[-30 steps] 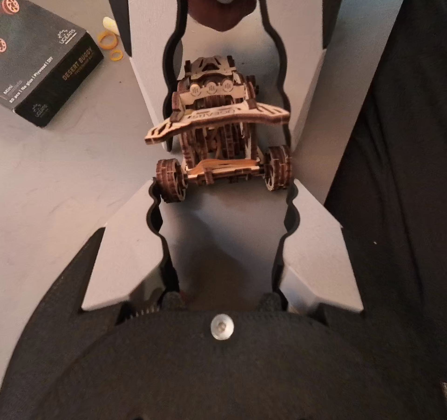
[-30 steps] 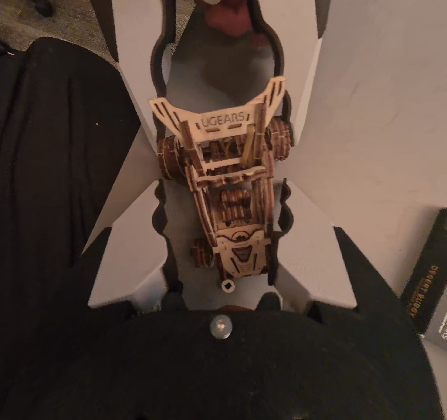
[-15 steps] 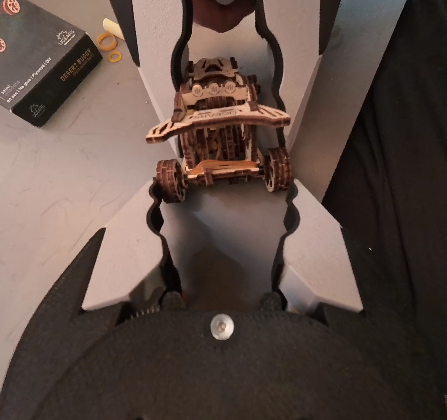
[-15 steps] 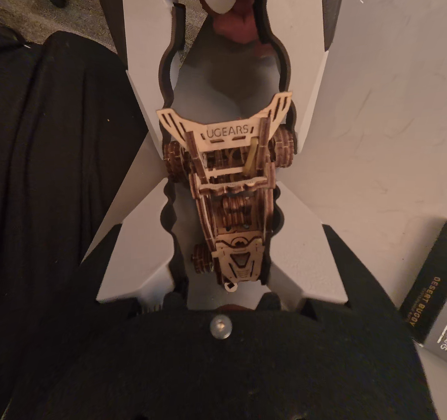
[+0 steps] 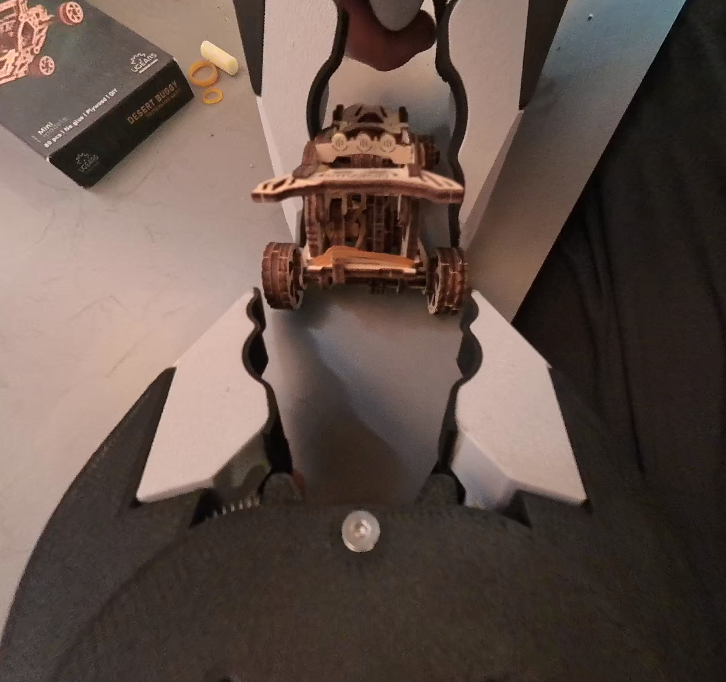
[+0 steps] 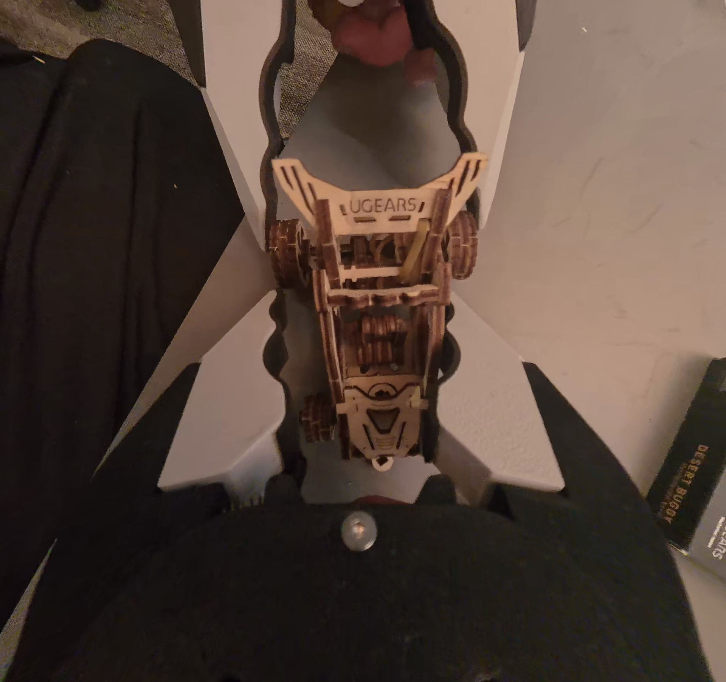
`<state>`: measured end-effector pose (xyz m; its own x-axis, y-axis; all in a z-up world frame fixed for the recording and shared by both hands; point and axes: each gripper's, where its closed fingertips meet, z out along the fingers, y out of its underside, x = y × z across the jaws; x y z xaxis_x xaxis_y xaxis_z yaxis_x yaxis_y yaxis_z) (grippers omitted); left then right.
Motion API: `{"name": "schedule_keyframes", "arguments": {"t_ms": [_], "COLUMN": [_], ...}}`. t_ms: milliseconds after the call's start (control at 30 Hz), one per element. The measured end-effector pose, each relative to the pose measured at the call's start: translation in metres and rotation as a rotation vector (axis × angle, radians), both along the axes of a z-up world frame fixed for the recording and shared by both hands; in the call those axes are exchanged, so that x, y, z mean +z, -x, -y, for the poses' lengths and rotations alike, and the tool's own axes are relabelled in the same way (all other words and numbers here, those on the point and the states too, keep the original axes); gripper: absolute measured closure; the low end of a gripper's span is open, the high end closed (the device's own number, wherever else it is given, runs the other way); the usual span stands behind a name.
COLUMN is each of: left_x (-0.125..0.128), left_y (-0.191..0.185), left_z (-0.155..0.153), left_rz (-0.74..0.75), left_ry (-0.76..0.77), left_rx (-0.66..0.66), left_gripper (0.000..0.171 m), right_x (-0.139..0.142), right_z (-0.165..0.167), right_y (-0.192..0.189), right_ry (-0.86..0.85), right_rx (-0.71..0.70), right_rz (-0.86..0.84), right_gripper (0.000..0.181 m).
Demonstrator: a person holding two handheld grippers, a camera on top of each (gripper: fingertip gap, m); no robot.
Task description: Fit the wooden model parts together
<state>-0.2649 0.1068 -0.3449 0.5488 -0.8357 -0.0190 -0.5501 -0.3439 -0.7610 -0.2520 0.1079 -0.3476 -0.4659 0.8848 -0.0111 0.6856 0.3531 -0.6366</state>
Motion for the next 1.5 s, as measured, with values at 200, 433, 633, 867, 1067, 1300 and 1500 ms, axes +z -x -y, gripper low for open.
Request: {"name": "schedule_keyframes", "arguments": {"t_ms": [200,433,633,867,1067,1300,1500], "left_x": [0.005,0.006,0.005,-0.004,0.004,0.026,0.030], "left_y": [-0.001,-0.003,0.000,-0.011,-0.018,-0.024,-0.007], "left_z": [-0.001,0.000,-0.004,-0.001,0.002,-0.021,-0.031], "left_rz": [-0.010,0.013,0.009,-0.007,0.095,0.340,0.263], "left_ry": [-0.080,-0.072,-0.032,0.049,0.163,0.329,0.151], "left_rx": [-0.009,-0.017,-0.093,-0.198,-0.173,-0.036,0.052], "left_gripper": [0.077,0.079,0.068,0.071,0.071,0.072,0.079], "right_x": [0.001,-0.002,0.002,0.002,0.007,0.022,0.024], "right_z": [-0.002,-0.002,0.001,0.004,0.008,-0.011,-0.026], "right_y": [0.002,-0.002,-0.005,0.000,-0.006,-0.019,-0.013], "right_ry": [-0.061,-0.066,-0.022,-0.006,0.132,0.450,0.597], "right_rx": [-0.024,-0.065,-0.073,-0.123,-0.116,-0.046,-0.039], "right_rz": [-0.038,-0.059,-0.048,-0.045,0.033,0.289,0.345], "right_gripper": [0.108,0.104,0.098,0.101,0.101,0.104,0.127]}}
